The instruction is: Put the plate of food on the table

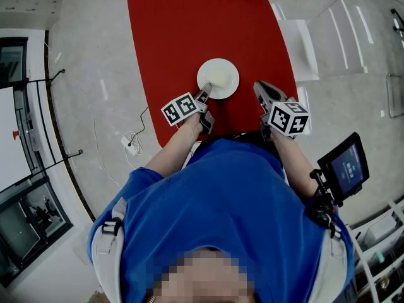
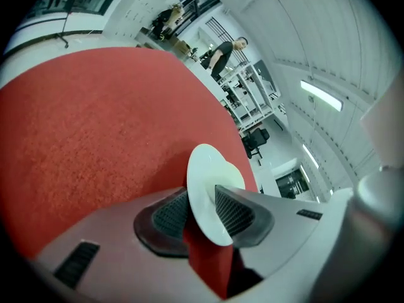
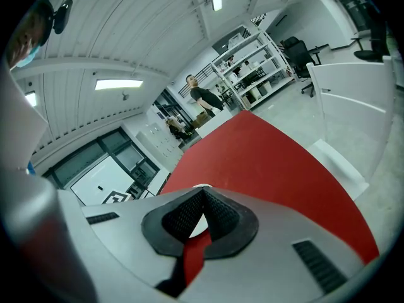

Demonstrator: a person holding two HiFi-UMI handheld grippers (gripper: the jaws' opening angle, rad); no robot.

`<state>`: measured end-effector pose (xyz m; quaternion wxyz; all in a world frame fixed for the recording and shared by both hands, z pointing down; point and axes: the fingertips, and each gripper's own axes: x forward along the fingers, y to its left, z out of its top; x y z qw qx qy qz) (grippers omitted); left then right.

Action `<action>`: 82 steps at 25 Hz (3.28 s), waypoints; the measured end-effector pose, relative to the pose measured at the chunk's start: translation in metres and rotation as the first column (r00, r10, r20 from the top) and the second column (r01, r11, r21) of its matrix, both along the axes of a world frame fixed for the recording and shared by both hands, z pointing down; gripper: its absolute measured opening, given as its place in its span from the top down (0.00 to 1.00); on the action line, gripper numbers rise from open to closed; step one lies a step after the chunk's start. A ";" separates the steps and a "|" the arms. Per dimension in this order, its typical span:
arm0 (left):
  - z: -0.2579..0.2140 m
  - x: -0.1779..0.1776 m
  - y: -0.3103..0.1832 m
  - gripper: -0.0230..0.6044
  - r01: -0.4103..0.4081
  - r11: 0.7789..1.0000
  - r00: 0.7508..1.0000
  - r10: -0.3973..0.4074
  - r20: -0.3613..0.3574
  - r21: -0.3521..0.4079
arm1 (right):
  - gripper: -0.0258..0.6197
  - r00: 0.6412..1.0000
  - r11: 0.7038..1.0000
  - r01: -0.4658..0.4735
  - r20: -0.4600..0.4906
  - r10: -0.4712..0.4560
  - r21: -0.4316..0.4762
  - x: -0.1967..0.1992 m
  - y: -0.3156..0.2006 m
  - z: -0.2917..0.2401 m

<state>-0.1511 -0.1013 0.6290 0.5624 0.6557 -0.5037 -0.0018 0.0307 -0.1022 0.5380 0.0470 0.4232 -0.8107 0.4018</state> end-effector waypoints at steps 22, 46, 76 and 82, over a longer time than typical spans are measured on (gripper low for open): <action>-0.054 -0.010 0.010 0.75 -0.073 0.983 0.985 0.045 0.166 0.166 | 0.96 0.998 0.998 0.055 0.015 -0.055 0.002 -0.015 0.002 -0.005; -0.125 0.026 -0.011 0.90 -0.139 0.891 0.990 0.123 0.065 0.431 | 0.96 0.998 0.991 0.064 -0.025 -0.062 0.118 -0.016 -0.029 -0.032; -0.143 0.041 0.071 0.95 -0.240 0.822 0.967 0.248 0.056 0.517 | 0.96 0.998 0.975 0.026 -0.055 -0.014 0.221 -0.021 0.065 -0.057; -0.146 0.025 0.089 0.95 -0.248 0.809 0.964 0.258 0.056 0.533 | 0.96 0.998 0.971 0.023 -0.065 -0.008 0.236 -0.041 0.087 -0.061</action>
